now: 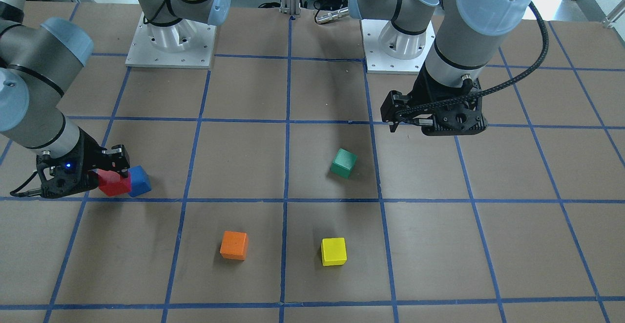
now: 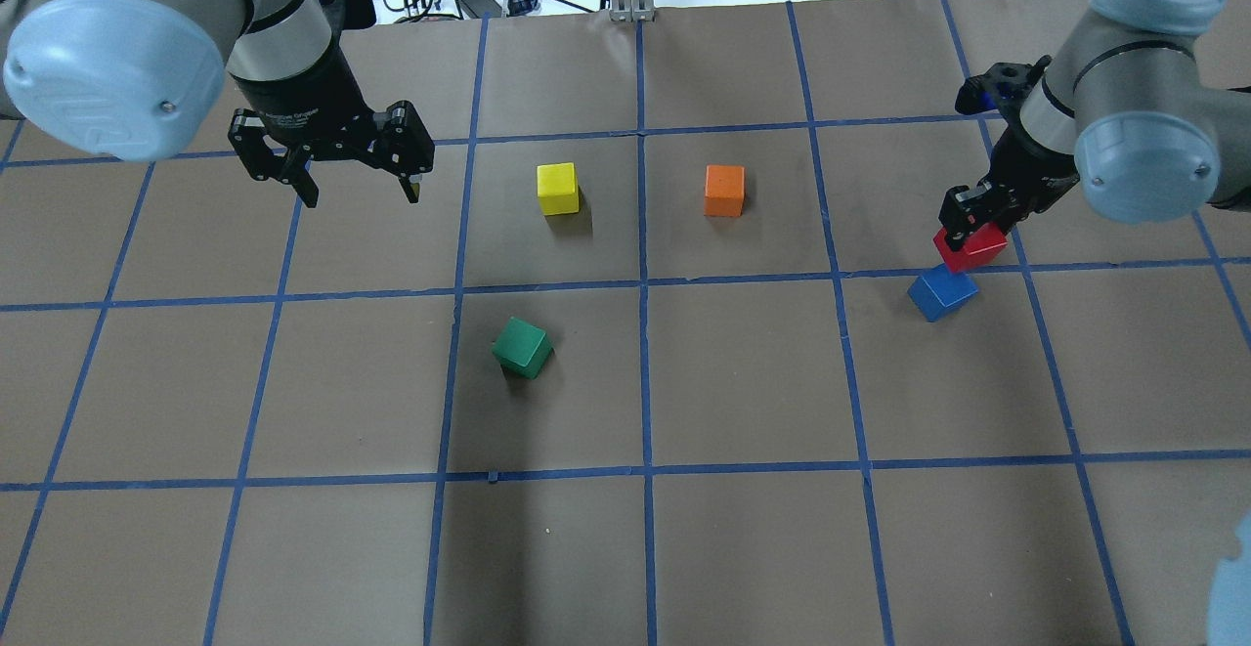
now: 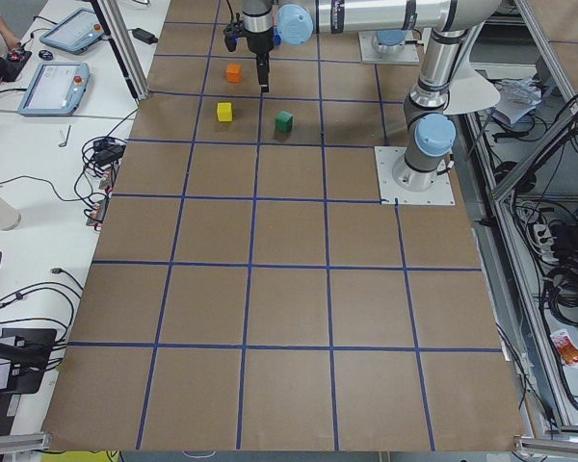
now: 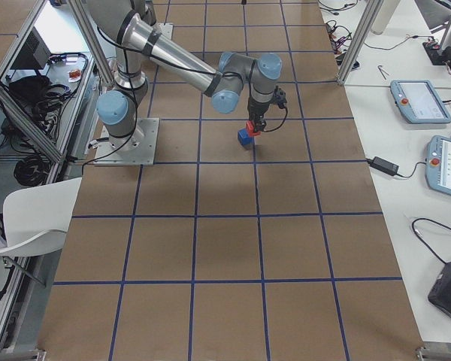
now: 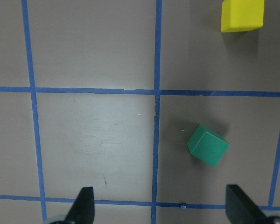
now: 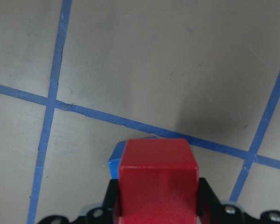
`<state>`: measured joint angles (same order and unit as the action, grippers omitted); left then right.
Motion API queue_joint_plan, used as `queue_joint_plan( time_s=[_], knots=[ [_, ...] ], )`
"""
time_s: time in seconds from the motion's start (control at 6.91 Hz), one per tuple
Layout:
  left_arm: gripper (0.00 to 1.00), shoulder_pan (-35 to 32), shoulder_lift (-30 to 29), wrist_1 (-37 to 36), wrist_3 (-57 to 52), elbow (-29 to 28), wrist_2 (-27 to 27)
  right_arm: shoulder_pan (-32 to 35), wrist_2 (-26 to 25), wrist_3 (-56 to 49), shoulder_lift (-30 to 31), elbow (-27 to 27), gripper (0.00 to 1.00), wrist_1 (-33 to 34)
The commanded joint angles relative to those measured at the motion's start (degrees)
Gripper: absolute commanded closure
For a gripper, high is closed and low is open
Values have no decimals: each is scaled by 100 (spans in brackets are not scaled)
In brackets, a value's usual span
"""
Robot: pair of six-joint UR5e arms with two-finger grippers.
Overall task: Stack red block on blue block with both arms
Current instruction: 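Lower the red cube onto the blue cube with the right gripper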
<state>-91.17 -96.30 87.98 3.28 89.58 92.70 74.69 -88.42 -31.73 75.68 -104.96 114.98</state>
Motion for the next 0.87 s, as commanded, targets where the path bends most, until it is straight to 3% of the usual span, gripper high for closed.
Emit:
queue_joint_plan(
  time_s=[0.0,0.43,0.72],
  knots=[
    [0,-6,15,0,-3,-3,3,28,-9,-290,-18,-33,100,-2],
    [0,20,41,0,-3,-20,3,28,9,-272,17,-104,98,-20],
    [0,38,32,0,-38,6,3,37,0,-290,26,-174,84,-72]
  ],
)
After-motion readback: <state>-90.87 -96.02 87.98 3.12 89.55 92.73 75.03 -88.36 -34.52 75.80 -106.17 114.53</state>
